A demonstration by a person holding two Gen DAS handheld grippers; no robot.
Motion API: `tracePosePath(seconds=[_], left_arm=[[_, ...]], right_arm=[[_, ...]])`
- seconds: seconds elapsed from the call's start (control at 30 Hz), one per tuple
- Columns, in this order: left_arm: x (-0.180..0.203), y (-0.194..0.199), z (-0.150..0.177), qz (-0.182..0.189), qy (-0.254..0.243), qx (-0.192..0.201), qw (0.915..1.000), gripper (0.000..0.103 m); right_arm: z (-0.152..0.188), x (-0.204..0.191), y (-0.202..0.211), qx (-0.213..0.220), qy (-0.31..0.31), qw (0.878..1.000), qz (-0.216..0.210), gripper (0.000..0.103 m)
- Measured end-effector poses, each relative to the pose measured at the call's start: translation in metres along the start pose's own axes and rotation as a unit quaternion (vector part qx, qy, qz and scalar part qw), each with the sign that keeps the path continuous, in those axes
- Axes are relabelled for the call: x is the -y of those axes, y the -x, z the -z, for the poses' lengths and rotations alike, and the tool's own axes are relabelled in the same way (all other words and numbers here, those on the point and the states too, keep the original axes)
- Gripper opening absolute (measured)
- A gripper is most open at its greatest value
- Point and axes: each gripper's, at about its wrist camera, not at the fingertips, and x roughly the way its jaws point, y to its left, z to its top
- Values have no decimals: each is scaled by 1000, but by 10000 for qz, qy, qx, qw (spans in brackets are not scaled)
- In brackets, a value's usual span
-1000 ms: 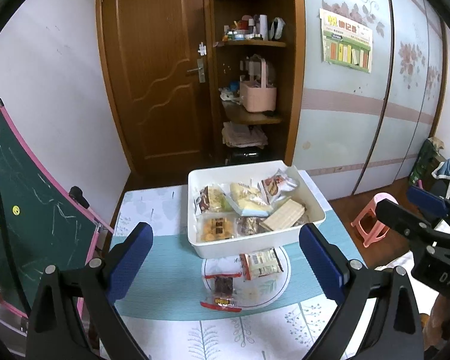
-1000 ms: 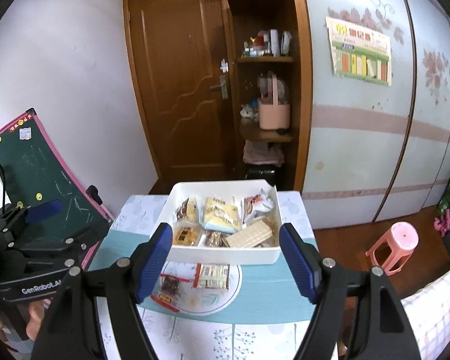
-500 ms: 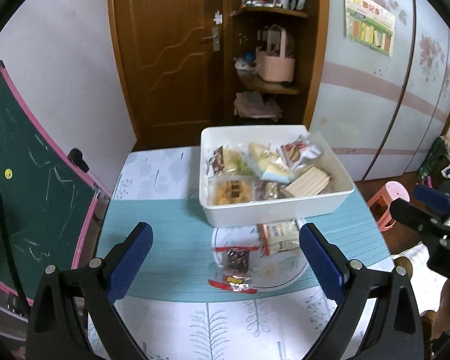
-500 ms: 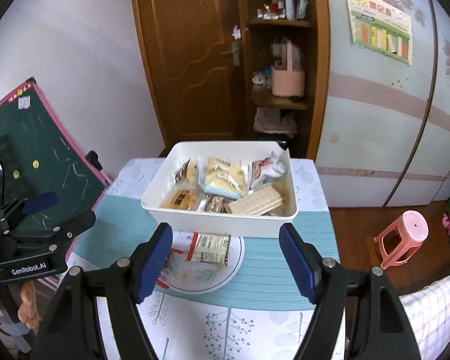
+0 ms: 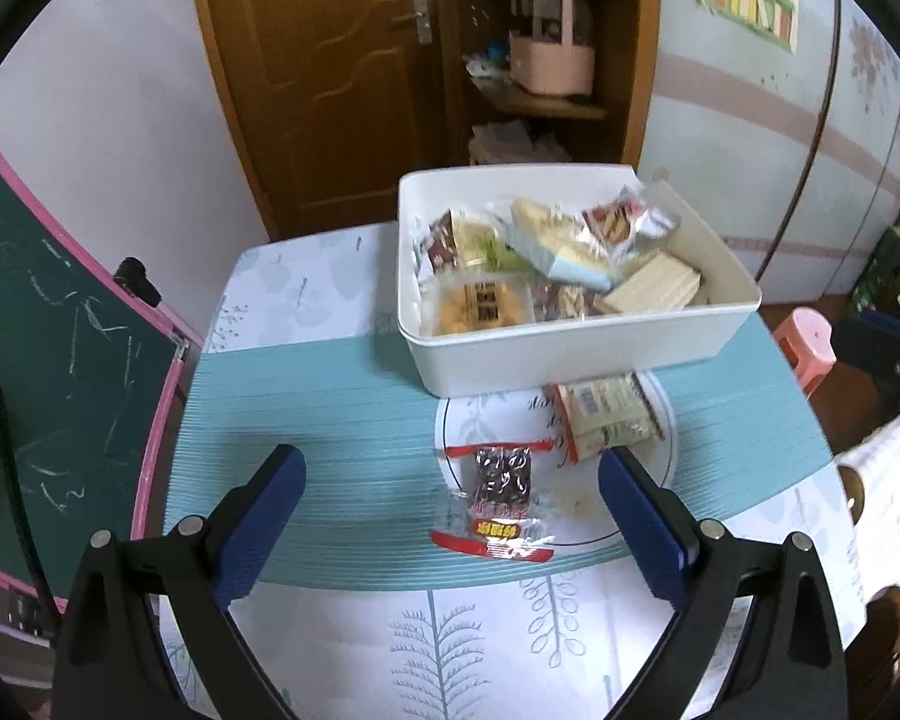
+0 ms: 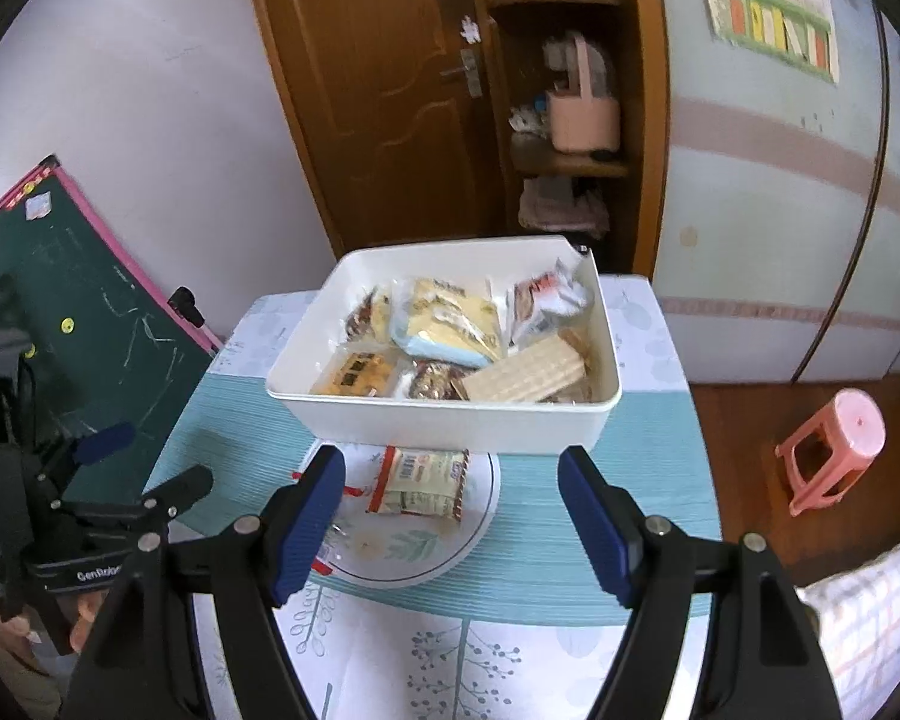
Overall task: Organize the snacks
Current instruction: 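Move both grippers back down toward the last two snacks, then grasp the red-printed candy bag with the left gripper while right grasps the cream Lipo packet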
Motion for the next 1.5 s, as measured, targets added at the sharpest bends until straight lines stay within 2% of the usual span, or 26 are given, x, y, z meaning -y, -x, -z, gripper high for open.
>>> tracePosePath(seconds=[0.17, 0.33, 0.6, 0.67, 0.73, 0.77, 0.9, 1.03, 1.17, 1.23, 1.33, 1.5], left_arm=[[7, -32, 6, 197, -185, -294, 9992, 98], [18, -69, 16, 255, -349, -577, 9974, 98], [21, -124, 29, 352, -86, -1013, 9942, 97], [21, -132, 30, 337, -19, -1058, 9938, 90], [21, -141, 32, 332, 14, -1149, 9928, 71], [18, -145, 34, 433, 110, -1184, 9920, 71], [9, -143, 38, 480, 288, -1002, 9934, 60], [-7, -139, 43, 409, 548, -922, 9934, 54], [-22, -136, 50, 337, 727, -895, 9928, 54], [-30, -136, 49, 316, 767, -888, 9926, 54], [-34, -134, 52, 309, 770, -907, 9924, 54], [-28, -135, 51, 248, 665, -907, 9933, 53]], right_arm=[[6, 20, -34, -311, -263, 9991, 73, 74], [20, 21, -75, -687, -313, 9971, 65, 74], [37, 3, -130, -1199, -353, 9922, -43, 74], [38, -2, -140, -1258, -367, 9914, -58, 74], [37, -6, -148, -1299, -380, 9908, -65, 74], [36, -8, -151, -1310, -385, 9906, -56, 74], [35, -21, -165, -1356, -346, 9902, 11, 74], [36, -36, -178, -1395, -222, 9898, 168, 74], [42, -48, -194, -1498, -137, 9872, 523, 74], [44, -56, -196, -1380, 37, 9876, 751, 75], [47, -68, -201, -1367, 271, 9855, 972, 81], [48, -72, -204, -1258, 244, 9867, 1002, 82]])
